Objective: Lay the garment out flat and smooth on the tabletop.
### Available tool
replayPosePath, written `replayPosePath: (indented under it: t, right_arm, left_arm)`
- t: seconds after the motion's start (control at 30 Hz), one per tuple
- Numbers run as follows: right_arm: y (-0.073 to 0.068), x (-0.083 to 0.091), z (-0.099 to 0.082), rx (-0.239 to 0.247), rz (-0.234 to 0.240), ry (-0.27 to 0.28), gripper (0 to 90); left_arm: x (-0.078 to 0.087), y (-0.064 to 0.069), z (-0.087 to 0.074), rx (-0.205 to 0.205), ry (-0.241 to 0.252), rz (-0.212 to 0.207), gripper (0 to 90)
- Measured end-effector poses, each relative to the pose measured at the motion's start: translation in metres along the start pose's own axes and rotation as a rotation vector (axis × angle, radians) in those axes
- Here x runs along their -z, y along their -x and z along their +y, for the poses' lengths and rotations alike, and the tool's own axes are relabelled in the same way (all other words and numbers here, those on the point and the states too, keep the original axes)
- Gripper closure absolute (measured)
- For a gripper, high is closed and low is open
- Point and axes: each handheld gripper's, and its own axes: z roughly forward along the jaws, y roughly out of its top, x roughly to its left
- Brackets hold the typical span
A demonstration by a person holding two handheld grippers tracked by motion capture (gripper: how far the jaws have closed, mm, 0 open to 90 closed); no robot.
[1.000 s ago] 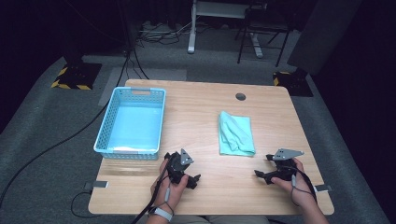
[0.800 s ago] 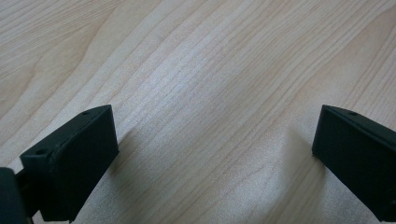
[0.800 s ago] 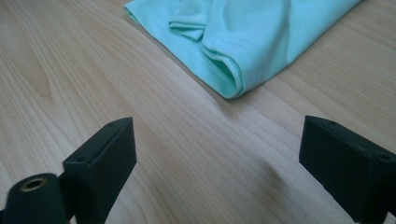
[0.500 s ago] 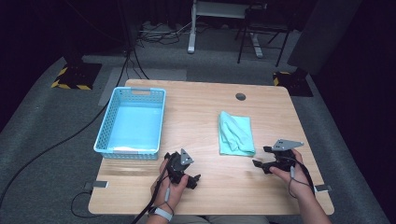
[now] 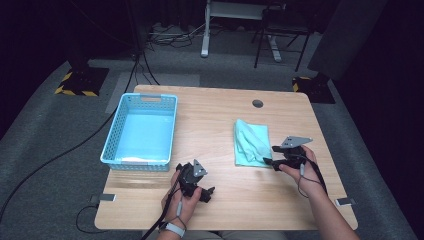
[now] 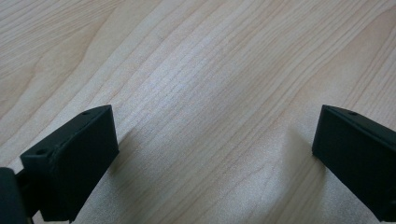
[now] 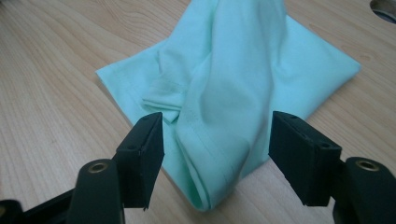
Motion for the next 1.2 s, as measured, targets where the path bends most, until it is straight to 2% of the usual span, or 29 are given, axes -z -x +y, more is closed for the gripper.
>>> replayPosePath:
  t: [0.2, 0.4, 0.43, 0.53, 0.57, 0.6, 0.67, 0.77, 0.83, 0.9, 1.1, 1.13, 1.2]
  right_arm:
    - [0.003, -0.017, 0.007, -0.016, 0.011, -0.004, 34.4]
    - [0.006, -0.031, 0.014, -0.007, 0.004, -0.026, 36.4]
    - [0.007, -0.038, 0.015, -0.001, 0.007, -0.042, 41.7]
    - [0.008, -0.046, 0.014, 0.000, 0.026, -0.065, 46.0]
    - [0.009, -0.050, 0.012, -0.004, 0.045, -0.067, 47.2]
    - [0.009, -0.051, 0.011, -0.013, 0.059, -0.048, 52.9]
    - [0.007, -0.050, 0.012, 0.015, 0.091, -0.048, 68.1]
    - [0.001, -0.048, 0.012, 0.069, 0.124, -0.062, 71.3]
    - [-0.005, -0.043, 0.009, 0.090, 0.156, -0.072, 71.4]
    - [-0.010, -0.039, 0.006, 0.096, 0.169, -0.068, 71.0]
    - [-0.026, -0.028, -0.003, 0.100, 0.175, -0.073, 66.1]
    - [-0.029, -0.026, -0.004, 0.106, 0.175, -0.079, 64.5]
    - [-0.036, -0.021, -0.004, 0.096, 0.175, -0.104, 54.0]
  left_arm:
    - [0.000, 0.000, 0.000, 0.000, 0.000, 0.000, 0.2]
    - [0.000, 0.000, 0.000, 0.001, 0.000, 0.000, 0.2]
    - [0.000, 0.000, 0.000, 0.000, 0.000, 0.000, 0.2]
    - [0.000, 0.000, 0.000, 0.000, 0.000, 0.000, 0.2]
    - [0.000, 0.000, 0.000, 0.000, 0.000, 0.000, 0.2]
    - [0.000, 0.000, 0.000, -0.001, 0.000, 0.000, 0.2]
    - [0.000, 0.000, 0.000, 0.000, 0.001, -0.001, 0.2]
    - [0.000, 0.000, 0.000, -0.001, 0.001, -0.001, 0.2]
    - [0.000, 0.000, 0.000, -0.001, 0.001, -0.001, 0.2]
    - [0.000, 0.000, 0.000, -0.001, 0.001, -0.001, 0.2]
    - [0.000, 0.000, 0.000, 0.000, 0.001, -0.001, 0.2]
    - [0.000, 0.000, 0.000, -0.001, 0.000, -0.001, 0.2]
    - [0.000, 0.000, 0.000, -0.002, -0.001, -0.001, 0.2]
